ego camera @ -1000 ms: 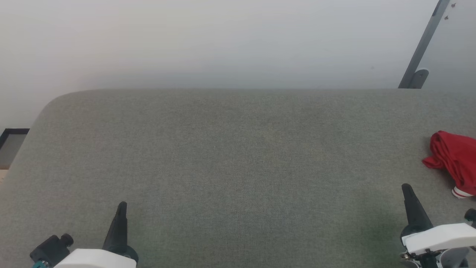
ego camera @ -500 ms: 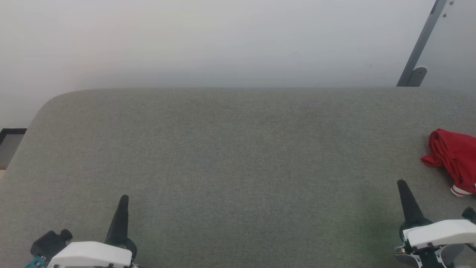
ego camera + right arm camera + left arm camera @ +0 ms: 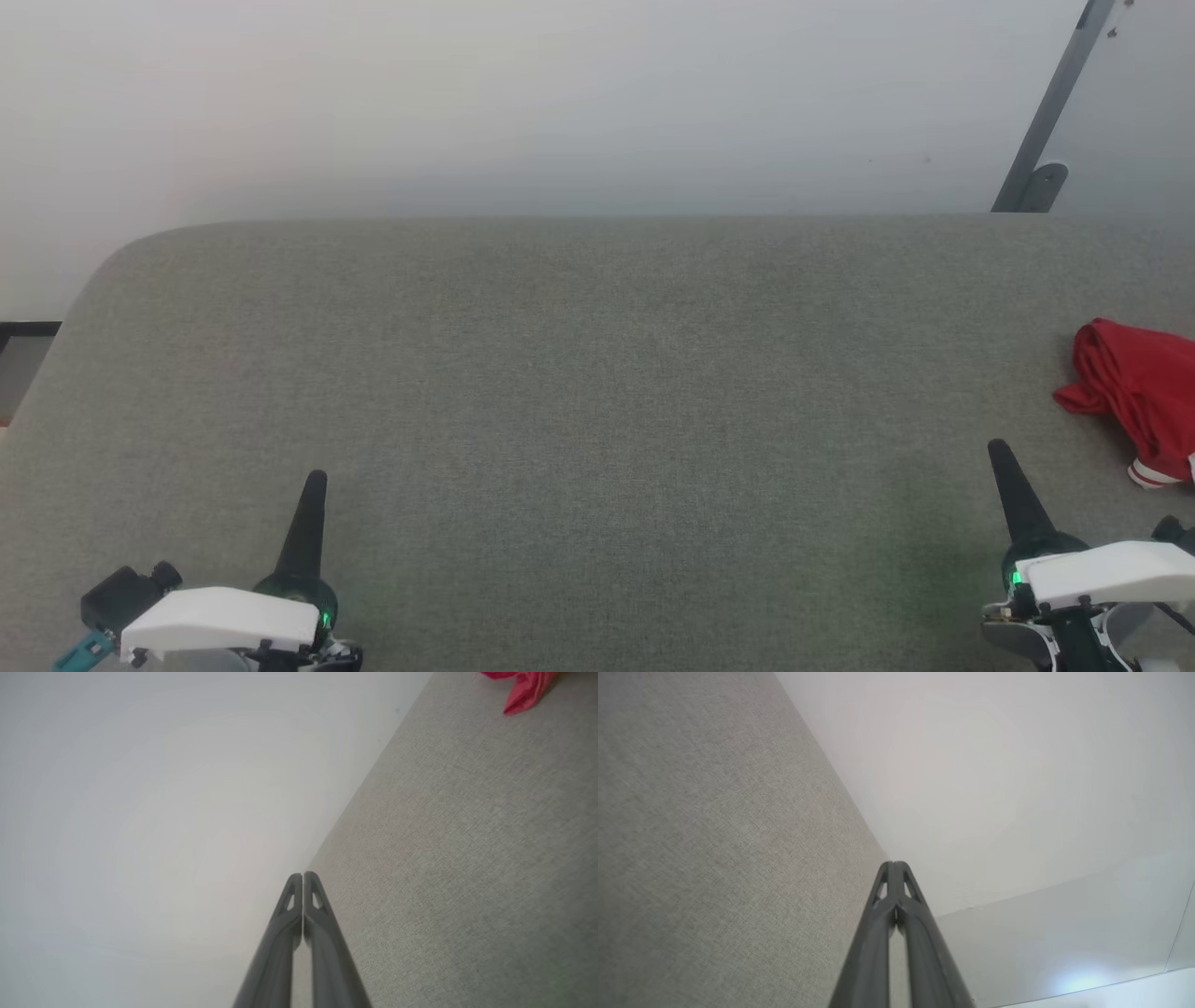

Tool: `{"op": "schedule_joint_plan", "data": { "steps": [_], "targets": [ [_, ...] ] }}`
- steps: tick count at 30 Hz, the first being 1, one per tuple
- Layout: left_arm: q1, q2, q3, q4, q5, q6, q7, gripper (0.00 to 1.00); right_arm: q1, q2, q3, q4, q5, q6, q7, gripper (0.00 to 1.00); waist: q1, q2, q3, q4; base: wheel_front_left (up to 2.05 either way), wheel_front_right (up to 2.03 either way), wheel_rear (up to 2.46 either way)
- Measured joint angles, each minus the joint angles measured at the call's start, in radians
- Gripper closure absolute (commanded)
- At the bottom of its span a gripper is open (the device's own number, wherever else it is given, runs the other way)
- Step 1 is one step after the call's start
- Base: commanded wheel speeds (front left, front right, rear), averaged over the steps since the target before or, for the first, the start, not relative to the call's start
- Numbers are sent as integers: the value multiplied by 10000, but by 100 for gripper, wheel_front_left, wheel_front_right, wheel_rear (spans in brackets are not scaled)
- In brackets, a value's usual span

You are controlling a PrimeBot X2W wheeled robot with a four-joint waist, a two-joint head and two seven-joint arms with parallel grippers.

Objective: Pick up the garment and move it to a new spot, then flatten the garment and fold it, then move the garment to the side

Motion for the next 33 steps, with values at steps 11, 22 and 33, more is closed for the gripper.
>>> {"op": "schedule_joint_plan", "data": {
  "steps": [11,22,33],
  "targets": [
    [-218,-58,46,71,-993,0,263,100,-136,169,-69,-8,848,0,232,100,0,0,40,-50,0,0,0],
    [-434,-115,84,130,-1873,0,546,100,-242,320,-134,-10,1674,0,514,100,0,0,84,-104,0,0,0],
    [-567,-153,117,182,-2729,0,773,100,-339,466,-186,-12,2385,0,706,100,0,0,123,-154,0,0,0]
  ]
}}
